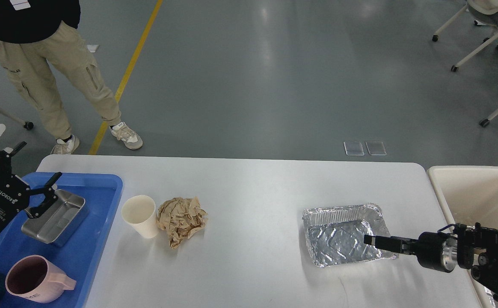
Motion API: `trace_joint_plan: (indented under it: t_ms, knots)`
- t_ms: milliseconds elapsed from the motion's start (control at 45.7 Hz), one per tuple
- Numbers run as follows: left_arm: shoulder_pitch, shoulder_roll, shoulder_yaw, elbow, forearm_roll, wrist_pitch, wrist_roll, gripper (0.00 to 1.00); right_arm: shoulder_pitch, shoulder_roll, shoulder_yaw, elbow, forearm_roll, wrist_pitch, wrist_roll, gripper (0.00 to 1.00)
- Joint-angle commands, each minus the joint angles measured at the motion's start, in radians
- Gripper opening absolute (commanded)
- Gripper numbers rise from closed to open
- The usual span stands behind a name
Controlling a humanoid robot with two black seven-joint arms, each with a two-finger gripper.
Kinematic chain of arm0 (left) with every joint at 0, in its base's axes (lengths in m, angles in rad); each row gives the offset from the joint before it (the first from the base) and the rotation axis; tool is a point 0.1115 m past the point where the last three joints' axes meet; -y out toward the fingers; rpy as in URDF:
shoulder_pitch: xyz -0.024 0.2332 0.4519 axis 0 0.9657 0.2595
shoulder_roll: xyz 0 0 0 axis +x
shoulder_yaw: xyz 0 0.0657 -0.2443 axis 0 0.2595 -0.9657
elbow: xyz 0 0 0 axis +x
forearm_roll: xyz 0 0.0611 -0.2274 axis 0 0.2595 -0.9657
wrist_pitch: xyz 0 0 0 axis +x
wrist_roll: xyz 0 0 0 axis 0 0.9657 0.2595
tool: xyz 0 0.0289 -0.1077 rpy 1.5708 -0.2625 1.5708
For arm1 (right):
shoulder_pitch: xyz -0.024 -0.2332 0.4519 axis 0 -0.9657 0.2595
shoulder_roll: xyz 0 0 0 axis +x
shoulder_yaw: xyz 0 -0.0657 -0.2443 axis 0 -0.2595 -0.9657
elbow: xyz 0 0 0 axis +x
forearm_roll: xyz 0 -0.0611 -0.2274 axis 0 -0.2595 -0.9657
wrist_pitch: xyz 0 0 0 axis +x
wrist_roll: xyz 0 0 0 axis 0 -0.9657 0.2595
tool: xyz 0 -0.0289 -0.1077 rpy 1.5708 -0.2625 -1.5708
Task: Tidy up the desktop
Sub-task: 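Grasp the foil tray edge nearest the right gripper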
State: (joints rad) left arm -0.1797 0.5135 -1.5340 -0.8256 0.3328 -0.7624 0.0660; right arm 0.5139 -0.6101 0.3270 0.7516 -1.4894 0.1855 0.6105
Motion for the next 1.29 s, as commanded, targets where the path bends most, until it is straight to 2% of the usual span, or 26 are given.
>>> trace_joint_plan:
  t_ms: [0, 525, 679, 876, 1051, 1095, 1226, 1270]
  knots:
    - [0.002, -0.001, 0.000, 0.000, 0.000, 0.000, 0.000, 0.97, 0.000, 0.026, -0.006, -0.011, 0.000, 0.000, 0.000, 1.00]
    - [0.003, -0.001, -0.003, -0.001, 0.000, 0.000, 0.000, 0.97, 0.000, 0.092, -0.037, -0.075, 0.006, -0.009, 0.003, 1.00]
    - [0.003, -0.001, -0.012, 0.000, -0.002, 0.000, -0.002, 0.97, -0.014, 0.095, -0.045, -0.072, 0.006, -0.095, 0.020, 1.00]
    - [0.006, -0.001, -0.014, 0.000, -0.002, 0.000, -0.002, 0.97, -0.003, 0.092, -0.143, -0.069, 0.006, -0.170, 0.034, 0.99]
    - [0.006, -0.003, -0.014, -0.001, -0.002, 0.000, -0.002, 0.97, -0.002, 0.090, -0.226, -0.075, 0.006, -0.250, 0.067, 0.82]
    - [0.006, -0.003, -0.014, -0.001, -0.002, 0.000, -0.003, 0.97, 0.001, 0.090, -0.239, -0.080, 0.006, -0.261, 0.069, 0.82]
    - [0.008, -0.003, -0.015, -0.001, -0.002, -0.001, -0.003, 0.97, 0.006, 0.092, -0.261, -0.084, 0.006, -0.267, 0.069, 0.71]
    - [0.008, -0.003, -0.015, -0.001, -0.002, -0.001, -0.003, 0.97, 0.006, 0.092, -0.264, -0.083, 0.006, -0.268, 0.069, 0.64]
